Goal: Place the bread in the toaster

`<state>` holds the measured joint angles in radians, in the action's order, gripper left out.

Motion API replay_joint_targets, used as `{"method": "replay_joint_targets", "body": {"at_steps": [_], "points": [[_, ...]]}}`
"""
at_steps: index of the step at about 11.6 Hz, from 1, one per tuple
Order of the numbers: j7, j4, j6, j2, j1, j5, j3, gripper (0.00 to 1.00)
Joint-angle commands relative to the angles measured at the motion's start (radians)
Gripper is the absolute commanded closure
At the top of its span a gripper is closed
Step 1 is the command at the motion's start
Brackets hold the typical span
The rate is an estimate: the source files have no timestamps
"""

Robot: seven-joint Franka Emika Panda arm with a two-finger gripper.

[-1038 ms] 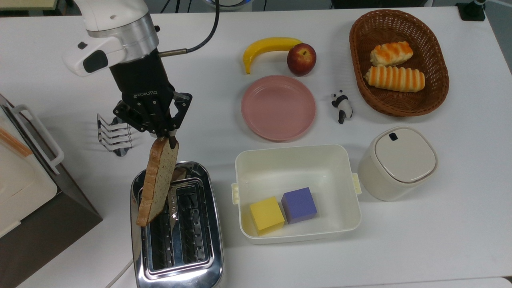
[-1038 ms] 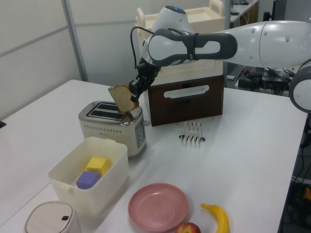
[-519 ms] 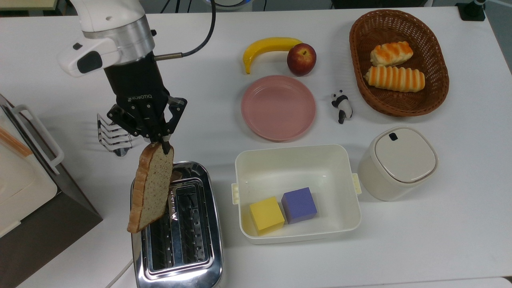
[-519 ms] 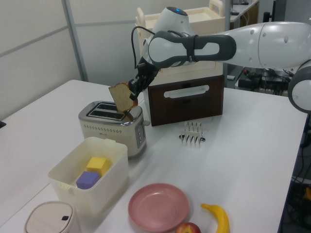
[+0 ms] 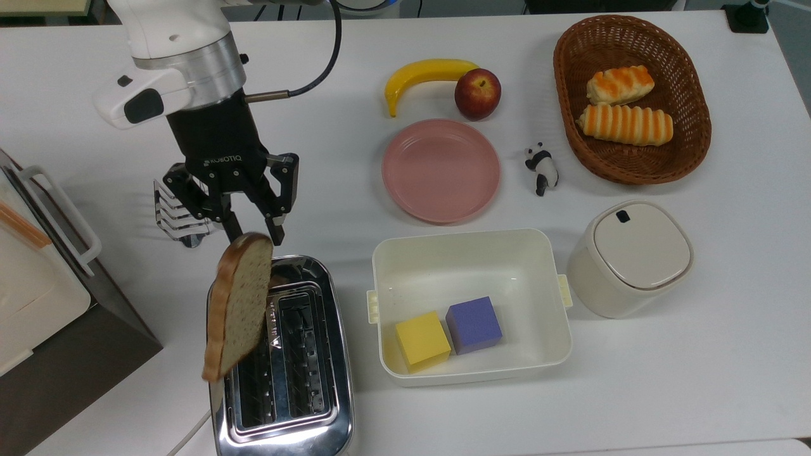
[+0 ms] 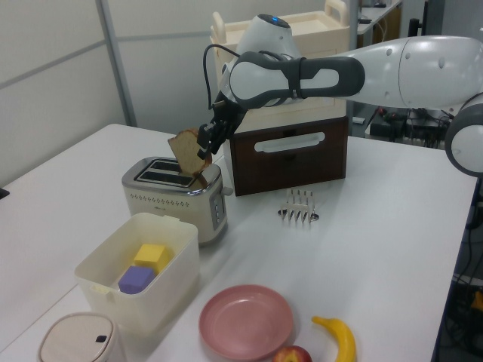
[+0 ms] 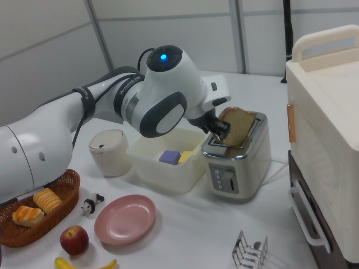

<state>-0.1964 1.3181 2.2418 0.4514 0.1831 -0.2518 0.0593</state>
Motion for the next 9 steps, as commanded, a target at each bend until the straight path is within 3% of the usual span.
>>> {"method": "replay_joint_targets", "body": {"at_steps": [1, 7, 8, 9], "points": [[-0.017, 0.021, 0.024, -0.02, 0.001, -0.02, -0.001, 0.47], [-0.018, 0.021, 0.015, -0.028, 0.001, -0.017, -0.006, 0.44], [-0.02, 0.021, 0.01, -0.045, 0.001, -0.004, -0.007, 0.33], [-0.031, 0.024, -0.019, -0.066, 0.006, -0.003, -0.007, 0.0]]}}
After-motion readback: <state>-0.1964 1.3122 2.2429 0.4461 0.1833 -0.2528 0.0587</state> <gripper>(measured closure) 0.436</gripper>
